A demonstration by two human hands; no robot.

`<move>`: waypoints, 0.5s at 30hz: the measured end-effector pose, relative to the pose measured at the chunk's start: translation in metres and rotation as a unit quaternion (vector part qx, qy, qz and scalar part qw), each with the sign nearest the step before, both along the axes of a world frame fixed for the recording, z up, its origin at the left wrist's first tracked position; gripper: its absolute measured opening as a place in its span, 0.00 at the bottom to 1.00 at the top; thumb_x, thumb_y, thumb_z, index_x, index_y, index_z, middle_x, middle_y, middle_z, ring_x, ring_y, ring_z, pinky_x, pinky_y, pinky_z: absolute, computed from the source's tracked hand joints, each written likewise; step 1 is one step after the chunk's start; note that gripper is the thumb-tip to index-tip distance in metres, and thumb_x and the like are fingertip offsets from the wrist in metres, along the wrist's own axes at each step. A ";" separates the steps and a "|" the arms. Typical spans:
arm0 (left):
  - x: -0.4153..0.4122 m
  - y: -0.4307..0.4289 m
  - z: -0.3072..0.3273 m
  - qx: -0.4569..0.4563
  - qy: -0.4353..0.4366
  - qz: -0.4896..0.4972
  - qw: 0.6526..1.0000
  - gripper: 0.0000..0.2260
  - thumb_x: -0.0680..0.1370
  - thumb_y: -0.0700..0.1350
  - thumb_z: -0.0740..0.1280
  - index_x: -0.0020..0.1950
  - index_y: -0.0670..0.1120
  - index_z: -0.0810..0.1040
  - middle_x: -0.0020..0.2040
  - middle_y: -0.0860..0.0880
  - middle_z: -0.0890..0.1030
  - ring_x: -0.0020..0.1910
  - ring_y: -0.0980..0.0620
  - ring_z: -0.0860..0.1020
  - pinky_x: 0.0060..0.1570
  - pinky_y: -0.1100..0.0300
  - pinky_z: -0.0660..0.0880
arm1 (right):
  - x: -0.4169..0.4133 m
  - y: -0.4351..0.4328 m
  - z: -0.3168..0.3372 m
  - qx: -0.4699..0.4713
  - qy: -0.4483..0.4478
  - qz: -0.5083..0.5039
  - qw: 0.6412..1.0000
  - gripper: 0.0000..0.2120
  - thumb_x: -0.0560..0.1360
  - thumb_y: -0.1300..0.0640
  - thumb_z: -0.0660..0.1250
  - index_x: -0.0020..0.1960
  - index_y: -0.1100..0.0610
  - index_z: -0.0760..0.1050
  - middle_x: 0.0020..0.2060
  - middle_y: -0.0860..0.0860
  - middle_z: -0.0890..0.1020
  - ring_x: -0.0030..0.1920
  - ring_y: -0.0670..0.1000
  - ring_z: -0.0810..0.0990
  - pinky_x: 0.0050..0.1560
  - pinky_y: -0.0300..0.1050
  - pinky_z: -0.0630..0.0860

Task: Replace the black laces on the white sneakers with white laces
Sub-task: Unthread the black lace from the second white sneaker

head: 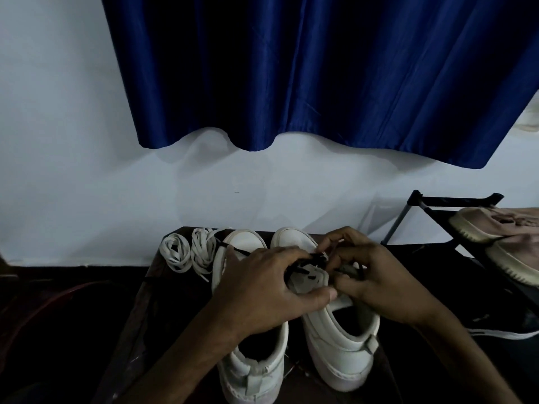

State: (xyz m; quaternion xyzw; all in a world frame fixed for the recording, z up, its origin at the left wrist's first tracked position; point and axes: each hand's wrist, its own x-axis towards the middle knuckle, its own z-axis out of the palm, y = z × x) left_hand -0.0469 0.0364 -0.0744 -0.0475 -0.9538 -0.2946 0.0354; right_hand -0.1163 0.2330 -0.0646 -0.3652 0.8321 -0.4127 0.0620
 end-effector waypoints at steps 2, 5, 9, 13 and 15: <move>0.001 -0.002 0.000 0.004 -0.008 0.000 1.000 0.34 0.64 0.79 0.56 0.66 0.66 0.67 0.65 0.67 0.74 0.66 0.65 0.70 0.72 0.40 0.59 | 0.002 -0.003 -0.001 -0.032 -0.017 -0.014 0.999 0.08 0.68 0.64 0.71 0.35 0.51 0.81 0.54 0.46 0.76 0.56 0.48 0.79 0.53 0.40 0.76; 0.002 -0.002 0.003 0.007 -0.014 -0.002 1.000 0.35 0.63 0.77 0.53 0.68 0.67 0.66 0.67 0.68 0.72 0.67 0.66 0.68 0.73 0.40 0.56 | 0.000 -0.005 -0.004 -0.060 -0.049 -0.019 0.997 0.06 0.68 0.64 0.70 0.35 0.56 0.82 0.53 0.47 0.76 0.56 0.46 0.79 0.54 0.38 0.75; 0.002 0.001 0.004 -0.017 0.000 -0.001 1.000 0.32 0.64 0.73 0.52 0.66 0.66 0.67 0.62 0.70 0.74 0.65 0.67 0.69 0.74 0.39 0.50 | -0.008 0.000 -0.001 -0.236 -0.156 -0.131 0.950 0.16 0.74 0.72 0.63 0.31 0.60 0.77 0.47 0.52 0.79 0.46 0.55 0.81 0.50 0.49 0.77; 0.003 0.000 0.003 -0.015 0.011 0.006 1.000 0.28 0.64 0.67 0.51 0.62 0.65 0.69 0.57 0.69 0.77 0.61 0.68 0.72 0.74 0.41 0.50 | -0.018 0.007 0.014 -0.385 -0.298 -0.193 0.852 0.10 0.81 0.60 0.56 0.46 0.62 0.73 0.37 0.56 0.77 0.33 0.55 0.76 0.30 0.47 0.76; 0.004 0.001 0.003 -0.015 0.026 0.016 0.999 0.26 0.65 0.65 0.50 0.61 0.65 0.70 0.53 0.68 0.79 0.58 0.68 0.73 0.74 0.42 0.51 | -0.020 0.007 0.016 -0.395 -0.341 -0.174 0.835 0.11 0.81 0.54 0.57 0.44 0.60 0.71 0.37 0.54 0.77 0.29 0.52 0.73 0.28 0.44 0.72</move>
